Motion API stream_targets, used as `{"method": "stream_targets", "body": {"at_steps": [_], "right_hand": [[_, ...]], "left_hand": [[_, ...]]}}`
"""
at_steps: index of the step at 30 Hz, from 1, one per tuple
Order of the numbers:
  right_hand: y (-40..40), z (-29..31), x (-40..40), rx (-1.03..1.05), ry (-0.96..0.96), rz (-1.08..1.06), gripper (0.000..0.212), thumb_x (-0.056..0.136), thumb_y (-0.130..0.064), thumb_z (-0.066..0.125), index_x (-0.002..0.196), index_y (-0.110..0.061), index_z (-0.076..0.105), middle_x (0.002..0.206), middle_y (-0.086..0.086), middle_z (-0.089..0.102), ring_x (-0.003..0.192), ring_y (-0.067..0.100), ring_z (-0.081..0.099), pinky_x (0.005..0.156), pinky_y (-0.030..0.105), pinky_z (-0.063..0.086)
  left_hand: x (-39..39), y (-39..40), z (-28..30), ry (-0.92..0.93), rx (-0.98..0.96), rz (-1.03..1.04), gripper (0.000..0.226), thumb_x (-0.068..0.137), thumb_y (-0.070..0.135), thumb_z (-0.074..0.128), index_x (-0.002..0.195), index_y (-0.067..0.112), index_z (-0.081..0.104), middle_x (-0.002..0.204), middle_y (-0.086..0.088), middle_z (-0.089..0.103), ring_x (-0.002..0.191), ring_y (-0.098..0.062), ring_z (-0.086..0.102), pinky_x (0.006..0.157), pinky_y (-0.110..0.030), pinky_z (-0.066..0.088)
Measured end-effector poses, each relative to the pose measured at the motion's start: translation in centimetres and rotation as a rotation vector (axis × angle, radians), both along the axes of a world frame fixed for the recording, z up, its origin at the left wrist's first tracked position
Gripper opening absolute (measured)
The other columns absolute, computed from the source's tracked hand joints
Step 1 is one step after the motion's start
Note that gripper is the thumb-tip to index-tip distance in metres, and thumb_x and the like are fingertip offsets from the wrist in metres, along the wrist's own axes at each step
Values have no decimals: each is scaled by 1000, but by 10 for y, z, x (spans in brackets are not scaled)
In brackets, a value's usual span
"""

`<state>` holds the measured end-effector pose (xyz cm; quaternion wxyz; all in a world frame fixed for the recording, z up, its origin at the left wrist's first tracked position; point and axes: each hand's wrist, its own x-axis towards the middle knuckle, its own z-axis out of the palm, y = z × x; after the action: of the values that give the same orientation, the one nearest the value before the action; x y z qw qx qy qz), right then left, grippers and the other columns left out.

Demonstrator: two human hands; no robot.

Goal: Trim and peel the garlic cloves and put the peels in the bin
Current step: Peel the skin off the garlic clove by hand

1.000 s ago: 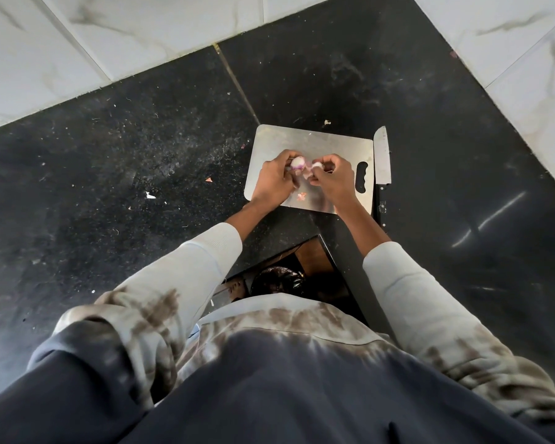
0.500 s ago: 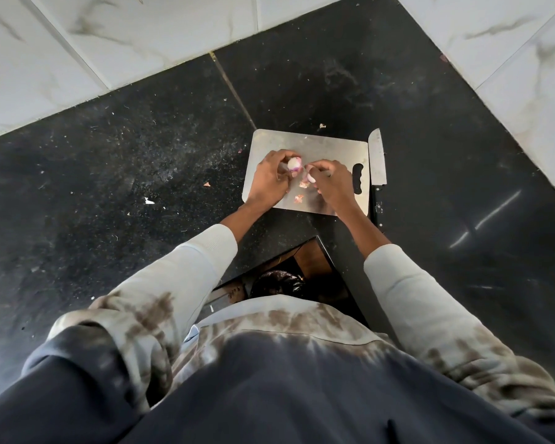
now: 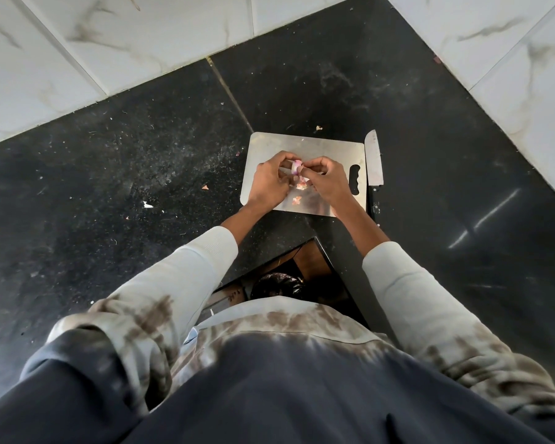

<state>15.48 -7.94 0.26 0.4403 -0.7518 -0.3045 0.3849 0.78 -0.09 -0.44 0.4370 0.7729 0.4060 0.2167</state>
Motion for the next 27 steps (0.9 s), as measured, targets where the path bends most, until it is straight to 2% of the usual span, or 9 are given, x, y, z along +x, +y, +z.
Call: {"method": "stream_targets", "body": {"at_steps": [4, 8, 11, 14, 18, 21, 27], "right_hand": [[0, -2, 0, -25, -3, -22, 34, 92, -33, 82, 116, -12, 72, 106, -2, 75, 95, 12, 72, 78, 20, 60], [0, -6, -2, -60, -35, -42, 29, 94, -31, 79, 115, -12, 72, 101, -4, 72, 93, 12, 70, 76, 18, 58], [0, -9, -3, -73, -36, -66, 25, 94, -30, 78, 113, -13, 73, 100, -2, 74, 98, 18, 73, 85, 28, 63], [-2, -10, -2, -66, -15, -69, 26, 92, -29, 80, 112, -14, 74, 101, 0, 76, 97, 19, 74, 91, 35, 65], [-6, -8, 1, -43, -11, -49, 32, 89, -30, 84, 114, -14, 74, 105, 0, 77, 98, 17, 74, 90, 32, 64], [-8, -7, 2, -32, -3, -29, 31, 88, -28, 85, 113, -15, 73, 107, 2, 77, 99, 18, 74, 88, 30, 64], [-11, -12, 3, -31, 32, -32, 20, 94, -22, 79, 110, -10, 76, 100, 6, 78, 86, 16, 71, 82, 30, 63]], "left_hand": [[-1, -1, -1, 9, 4, 10, 41, 86, -4, 79, 122, 14, 70, 111, 6, 76, 103, -6, 72, 91, -23, 62], [-3, 0, -4, 26, -18, 16, 42, 84, 0, 82, 121, 17, 70, 109, 9, 75, 104, -8, 73, 94, -28, 62], [-4, 1, -6, 34, -44, 33, 41, 86, 4, 83, 122, 18, 70, 109, 7, 76, 103, -8, 73, 95, -30, 62], [-5, 2, -8, 50, -75, 66, 38, 88, 5, 83, 120, 21, 69, 103, 9, 75, 92, -2, 72, 86, -27, 63], [-6, 1, -10, 56, -105, 104, 35, 87, 11, 87, 114, 24, 69, 96, 10, 75, 84, -7, 74, 73, -28, 63], [-6, -1, -10, 48, -113, 128, 34, 87, 11, 88, 112, 23, 68, 95, 7, 75, 83, -11, 75, 73, -31, 65], [-5, -2, -3, -18, -181, 165, 36, 84, 10, 91, 108, 21, 66, 99, 0, 76, 84, -16, 77, 68, -29, 66]]}}
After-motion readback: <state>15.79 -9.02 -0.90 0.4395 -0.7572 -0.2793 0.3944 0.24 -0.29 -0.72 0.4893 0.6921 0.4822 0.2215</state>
